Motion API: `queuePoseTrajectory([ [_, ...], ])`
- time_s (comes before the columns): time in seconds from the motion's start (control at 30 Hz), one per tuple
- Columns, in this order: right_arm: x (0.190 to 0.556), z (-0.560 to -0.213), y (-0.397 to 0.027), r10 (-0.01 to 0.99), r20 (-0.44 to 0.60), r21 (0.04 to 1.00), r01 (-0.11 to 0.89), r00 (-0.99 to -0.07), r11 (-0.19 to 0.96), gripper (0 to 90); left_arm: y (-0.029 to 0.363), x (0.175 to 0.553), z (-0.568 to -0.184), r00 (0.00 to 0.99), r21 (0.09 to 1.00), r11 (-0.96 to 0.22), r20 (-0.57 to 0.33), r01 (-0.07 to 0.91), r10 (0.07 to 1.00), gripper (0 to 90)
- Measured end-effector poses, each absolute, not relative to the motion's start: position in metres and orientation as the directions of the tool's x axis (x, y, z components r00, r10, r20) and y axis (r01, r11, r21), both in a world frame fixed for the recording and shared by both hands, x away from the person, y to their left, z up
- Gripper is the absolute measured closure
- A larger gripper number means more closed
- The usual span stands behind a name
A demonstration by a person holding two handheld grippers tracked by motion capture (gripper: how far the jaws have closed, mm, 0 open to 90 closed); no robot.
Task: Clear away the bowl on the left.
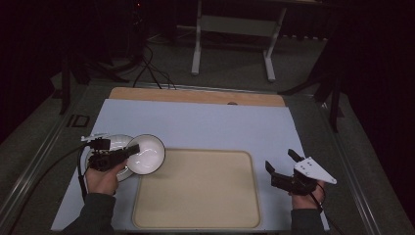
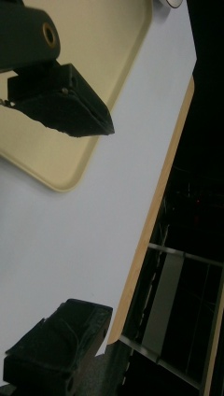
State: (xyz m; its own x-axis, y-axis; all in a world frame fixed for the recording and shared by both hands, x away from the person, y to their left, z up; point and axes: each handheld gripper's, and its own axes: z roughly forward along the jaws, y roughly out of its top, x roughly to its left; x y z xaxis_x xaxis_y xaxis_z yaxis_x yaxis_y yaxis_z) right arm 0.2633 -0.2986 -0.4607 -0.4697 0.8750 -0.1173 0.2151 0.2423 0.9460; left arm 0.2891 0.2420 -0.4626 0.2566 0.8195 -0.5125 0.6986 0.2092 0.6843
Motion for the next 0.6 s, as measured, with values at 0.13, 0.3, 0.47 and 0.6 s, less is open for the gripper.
queuePoseTrajectory([
  [0.13, 0.263, -0.461, -0.299, 0.875, -0.117, 0.946, 0.215, -0.47, 0.242, 11.1, 0.238, 0.29, -0.463, 0.264, 0.683, 0.199, -0.51, 0.702, 0.819, 78.6],
  [0.3, 0.263, -0.461, -0.299, 0.875, -0.118, 0.946, 0.215, -0.47, 0.243, 11.0, 0.233, 0.29, -0.464, 0.275, 0.683, 0.187, -0.508, 0.706, 0.816, 78.6],
  [0.47, 0.263, -0.461, -0.299, 0.875, -0.118, 0.946, 0.215, -0.47, 0.243, 11.0, 0.23, 0.29, -0.464, 0.284, 0.682, 0.181, -0.51, 0.709, 0.812, 78.6],
  [0.6, 0.263, -0.461, -0.299, 0.875, -0.118, 0.946, 0.216, -0.469, 0.243, 11.0, 0.226, 0.29, -0.464, 0.291, 0.682, 0.177, -0.512, 0.71, 0.808, 78.6],
])
